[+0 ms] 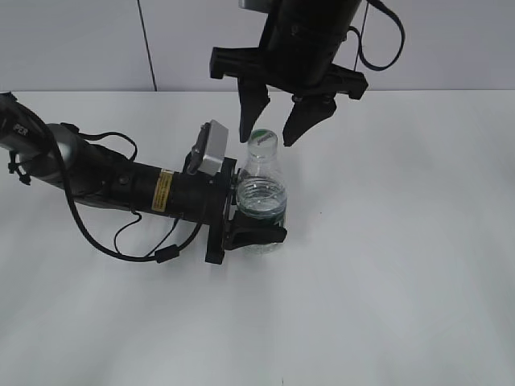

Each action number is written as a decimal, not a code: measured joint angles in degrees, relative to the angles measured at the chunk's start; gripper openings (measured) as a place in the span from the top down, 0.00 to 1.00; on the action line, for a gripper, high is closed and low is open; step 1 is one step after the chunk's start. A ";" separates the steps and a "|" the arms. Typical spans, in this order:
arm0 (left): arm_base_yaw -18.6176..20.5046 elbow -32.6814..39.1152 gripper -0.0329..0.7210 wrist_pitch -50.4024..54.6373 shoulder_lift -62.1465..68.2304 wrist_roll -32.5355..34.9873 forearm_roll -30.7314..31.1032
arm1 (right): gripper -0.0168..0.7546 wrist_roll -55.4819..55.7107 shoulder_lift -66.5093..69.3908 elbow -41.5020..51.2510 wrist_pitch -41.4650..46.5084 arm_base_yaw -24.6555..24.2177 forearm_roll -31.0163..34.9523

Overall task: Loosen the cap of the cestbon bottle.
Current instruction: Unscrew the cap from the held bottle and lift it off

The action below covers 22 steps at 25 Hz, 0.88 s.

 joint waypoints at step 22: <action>0.00 0.00 0.42 0.00 0.00 0.00 -0.04 | 0.43 0.47 0.17 0.00 0.00 0.00 0.49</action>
